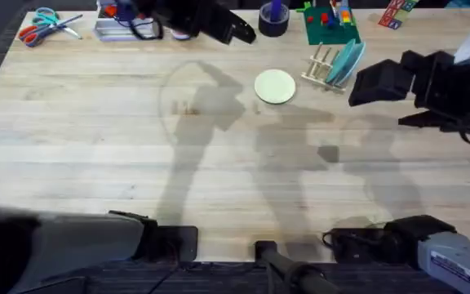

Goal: Pick up the plates from the table one by one and place each into a slot on the dish rack.

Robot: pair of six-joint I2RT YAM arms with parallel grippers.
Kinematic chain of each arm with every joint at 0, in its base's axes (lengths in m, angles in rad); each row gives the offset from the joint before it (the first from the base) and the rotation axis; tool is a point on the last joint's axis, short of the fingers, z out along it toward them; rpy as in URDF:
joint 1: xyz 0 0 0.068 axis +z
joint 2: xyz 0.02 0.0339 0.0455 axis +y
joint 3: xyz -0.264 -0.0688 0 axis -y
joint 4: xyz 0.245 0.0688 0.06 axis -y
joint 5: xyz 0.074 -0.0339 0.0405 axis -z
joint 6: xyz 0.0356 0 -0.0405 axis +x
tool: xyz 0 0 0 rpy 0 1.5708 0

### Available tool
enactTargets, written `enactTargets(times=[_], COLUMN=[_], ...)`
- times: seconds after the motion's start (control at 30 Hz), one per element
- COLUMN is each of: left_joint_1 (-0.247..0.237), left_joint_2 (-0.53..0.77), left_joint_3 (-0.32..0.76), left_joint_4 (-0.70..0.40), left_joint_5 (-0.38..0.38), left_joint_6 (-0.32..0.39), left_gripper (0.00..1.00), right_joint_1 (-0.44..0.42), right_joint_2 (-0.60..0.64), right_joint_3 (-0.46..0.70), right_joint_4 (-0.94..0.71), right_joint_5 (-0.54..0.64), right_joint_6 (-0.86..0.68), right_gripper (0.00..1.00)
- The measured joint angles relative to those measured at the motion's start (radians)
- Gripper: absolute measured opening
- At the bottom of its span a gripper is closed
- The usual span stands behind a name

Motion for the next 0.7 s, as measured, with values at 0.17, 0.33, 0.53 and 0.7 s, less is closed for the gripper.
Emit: enactTargets(times=[0.17,0.33,0.53,0.7], left_joint_1=[-0.034,-0.056,-0.075,-0.075], left_joint_2=[0.106,0.182,0.257,0.31], left_joint_3=[0.109,0.169,0.241,0.289], left_joint_4=[-0.065,-0.091,-0.166,-0.195], left_joint_5=[0.052,0.106,0.165,0.215], left_joint_6=[0.0,-0.001,-0.003,0.009], left_gripper=[0.038,0.038,0.038,0.039], right_joint_1=[0.0,0.0,0.0,0.0], right_joint_2=[0.0,0.0,0.0,0.0], right_joint_3=[0.0,0.0,0.0,0.0], right_joint_4=[0.0,0.0,0.0,0.0], right_joint_5=[0.0,0.0,0.0,0.0], right_joint_6=[-0.131,-0.188,-0.208,-0.212], right_gripper=[0.995,0.995,0.995,0.995])
